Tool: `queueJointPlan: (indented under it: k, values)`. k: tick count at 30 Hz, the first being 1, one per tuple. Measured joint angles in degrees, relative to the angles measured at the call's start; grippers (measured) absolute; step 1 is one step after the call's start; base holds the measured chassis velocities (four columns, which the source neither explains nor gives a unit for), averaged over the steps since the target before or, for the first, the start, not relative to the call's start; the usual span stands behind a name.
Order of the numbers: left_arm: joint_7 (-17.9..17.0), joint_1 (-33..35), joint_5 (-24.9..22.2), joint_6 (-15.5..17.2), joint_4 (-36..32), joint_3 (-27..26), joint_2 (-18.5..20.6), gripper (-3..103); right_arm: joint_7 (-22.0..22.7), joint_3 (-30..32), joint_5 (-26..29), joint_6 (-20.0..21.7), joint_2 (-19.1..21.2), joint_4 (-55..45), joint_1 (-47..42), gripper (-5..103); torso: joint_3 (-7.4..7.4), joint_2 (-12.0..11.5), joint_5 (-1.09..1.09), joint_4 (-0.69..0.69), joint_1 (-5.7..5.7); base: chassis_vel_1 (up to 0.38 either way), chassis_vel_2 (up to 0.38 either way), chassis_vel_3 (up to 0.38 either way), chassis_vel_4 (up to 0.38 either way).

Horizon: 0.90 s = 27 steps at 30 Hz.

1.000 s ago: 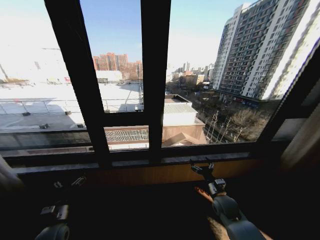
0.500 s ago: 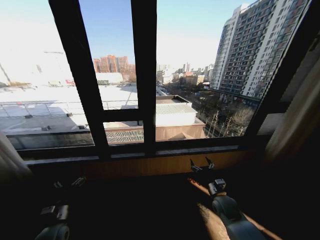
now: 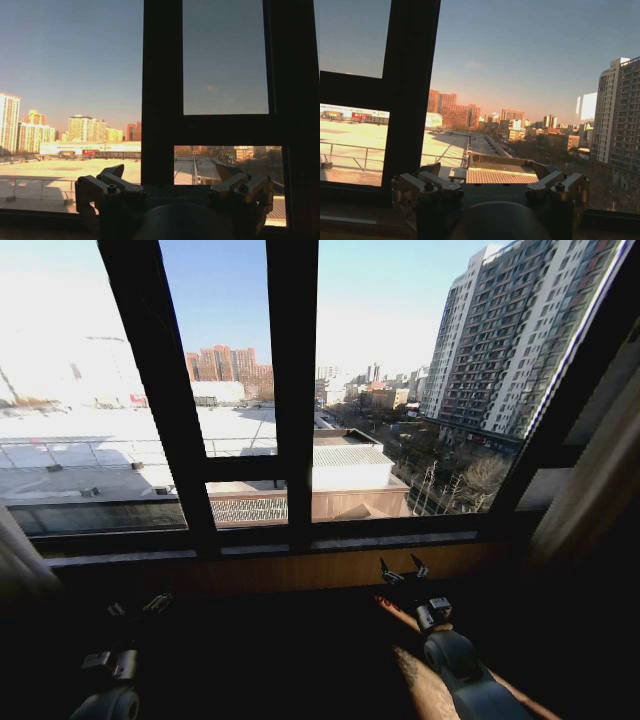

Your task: Open the curtains by pulling them apart, changing their state from closed to fully open.

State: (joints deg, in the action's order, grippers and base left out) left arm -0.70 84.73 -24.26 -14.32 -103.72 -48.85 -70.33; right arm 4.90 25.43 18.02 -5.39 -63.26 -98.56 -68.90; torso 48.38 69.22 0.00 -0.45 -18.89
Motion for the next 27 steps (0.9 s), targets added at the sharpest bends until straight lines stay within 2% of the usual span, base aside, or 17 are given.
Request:
queueJointPlan:
  k: [8,18,20,21,22,23,25,27]
  values:
    - [0.0,0.0,0.0,0.0,0.0,0.0,0.0,100,0.0,0.0,0.0,0.0,0.0,0.0,0.0,100,0.0,0.0,0.02,-0.02,-0.01,0.023,-0.307,-0.033,0.321]
    - [0.0,0.0,0.0,0.0,0.0,0.0,0.0,100,0.0,0.0,0.0,0.0,0.0,0.0,0.0,100,-0.05,0.1,-0.01,-0.02,0.08,0.289,-0.306,-0.28,0.283]
    - [0.0,0.0,0.0,0.0,0.0,0.0,0.0,100,0.0,0.0,0.0,0.0,0.0,0.0,0.0,100,-0.04,0.1,0.03,0.0,0.09,0.346,-0.116,-0.289,0.201]
    - [-0.1,0.0,0.0,0.0,0.0,-0.1,0.0,100,0.0,0.0,0.0,0.0,0.0,0.0,0.0,100,-0.05,0.1,0.0,0.09,0.09,0.221,-0.116,-0.14,0.149]
    - [-0.1,0.0,0.0,0.0,0.0,-0.1,0.0,100,0.0,0.0,0.0,0.0,0.0,0.0,0.0,100,-0.05,0.1,-0.07,0.01,0.09,-0.019,-0.034,-0.14,0.018]
    - [-0.1,0.0,0.0,0.0,0.0,-0.1,0.0,100,0.0,0.0,0.0,0.0,0.0,0.0,0.0,100,-0.05,0.1,-0.04,-0.01,0.09,0.0,0.0,0.0,0.0]
    - [0.0,0.0,0.0,0.0,0.0,0.0,0.0,100,0.0,0.0,0.0,0.0,0.0,0.0,0.0,100,-0.05,0.1,0.01,-0.04,0.09,-0.03,-0.009,-0.005,-0.025]
    - [0.0,0.0,0.0,0.0,0.0,0.0,0.0,100,0.0,0.0,0.0,0.0,0.0,0.0,0.0,100,0.05,0.0,-0.03,-0.03,-0.02,-0.03,-0.005,0.017,-0.025]
